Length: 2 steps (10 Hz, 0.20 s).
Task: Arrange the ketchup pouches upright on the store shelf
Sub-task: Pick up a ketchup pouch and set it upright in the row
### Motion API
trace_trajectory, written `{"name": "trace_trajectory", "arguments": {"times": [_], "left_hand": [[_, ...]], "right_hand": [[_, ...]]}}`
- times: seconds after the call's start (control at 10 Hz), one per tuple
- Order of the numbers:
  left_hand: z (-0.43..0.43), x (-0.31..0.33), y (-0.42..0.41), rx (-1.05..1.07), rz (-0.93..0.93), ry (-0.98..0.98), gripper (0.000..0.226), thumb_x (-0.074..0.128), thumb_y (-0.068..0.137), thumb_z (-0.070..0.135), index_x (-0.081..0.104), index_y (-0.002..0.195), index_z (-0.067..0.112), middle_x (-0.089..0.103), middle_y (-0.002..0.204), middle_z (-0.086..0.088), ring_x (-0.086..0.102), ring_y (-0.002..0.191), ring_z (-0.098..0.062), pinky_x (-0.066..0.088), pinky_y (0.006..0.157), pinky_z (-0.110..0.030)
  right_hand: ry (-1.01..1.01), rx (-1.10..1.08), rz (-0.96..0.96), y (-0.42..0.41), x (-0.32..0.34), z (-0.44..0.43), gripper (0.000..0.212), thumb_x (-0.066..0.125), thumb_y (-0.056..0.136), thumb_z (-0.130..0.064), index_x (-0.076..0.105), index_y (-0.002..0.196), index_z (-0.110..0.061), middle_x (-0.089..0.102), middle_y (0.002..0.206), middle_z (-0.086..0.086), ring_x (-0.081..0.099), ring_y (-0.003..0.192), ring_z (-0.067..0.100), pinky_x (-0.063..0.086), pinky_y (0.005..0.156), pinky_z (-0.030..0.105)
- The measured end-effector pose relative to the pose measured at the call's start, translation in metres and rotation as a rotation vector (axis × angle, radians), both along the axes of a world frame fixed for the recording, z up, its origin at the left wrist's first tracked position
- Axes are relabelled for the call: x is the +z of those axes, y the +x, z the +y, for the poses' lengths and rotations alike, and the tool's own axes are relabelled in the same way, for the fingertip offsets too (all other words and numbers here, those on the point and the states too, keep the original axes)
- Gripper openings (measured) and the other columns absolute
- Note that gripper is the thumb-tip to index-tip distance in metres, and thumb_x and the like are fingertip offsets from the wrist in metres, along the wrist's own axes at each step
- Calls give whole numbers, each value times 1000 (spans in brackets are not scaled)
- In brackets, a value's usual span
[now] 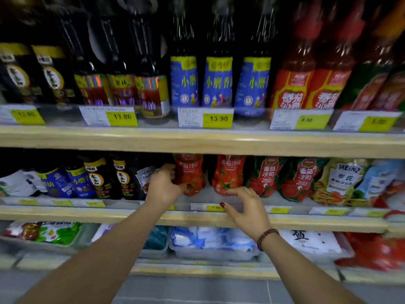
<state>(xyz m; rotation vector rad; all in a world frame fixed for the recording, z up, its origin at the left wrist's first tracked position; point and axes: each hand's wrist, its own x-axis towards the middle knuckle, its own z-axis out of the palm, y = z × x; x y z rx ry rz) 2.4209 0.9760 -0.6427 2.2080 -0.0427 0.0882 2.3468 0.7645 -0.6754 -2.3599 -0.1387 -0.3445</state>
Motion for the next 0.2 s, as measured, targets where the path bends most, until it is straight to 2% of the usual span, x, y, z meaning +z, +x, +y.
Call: {"name": "trace_trajectory", "arguments": {"times": [0.1, 0.2], "left_hand": [[2, 41, -28, -92, 70, -9, 30, 73, 70, 8, 64, 97, 18, 68, 90, -2, 65, 92, -26, 52, 75, -26], [-4, 105, -66, -236, 137, -45, 29, 75, 70, 14, 60, 83, 35, 64, 83, 13, 65, 87, -15, 46, 68, -10]], "right_hand": [[54, 41, 67, -25, 58, -7, 23, 69, 80, -20, 64, 102, -18, 56, 96, -11, 51, 97, 10, 37, 80, 16], [137, 34, 108, -51, 129, -11, 26, 71, 79, -17, 64, 104, -19, 59, 100, -9, 54, 97, 10, 42, 86, 19]]}}
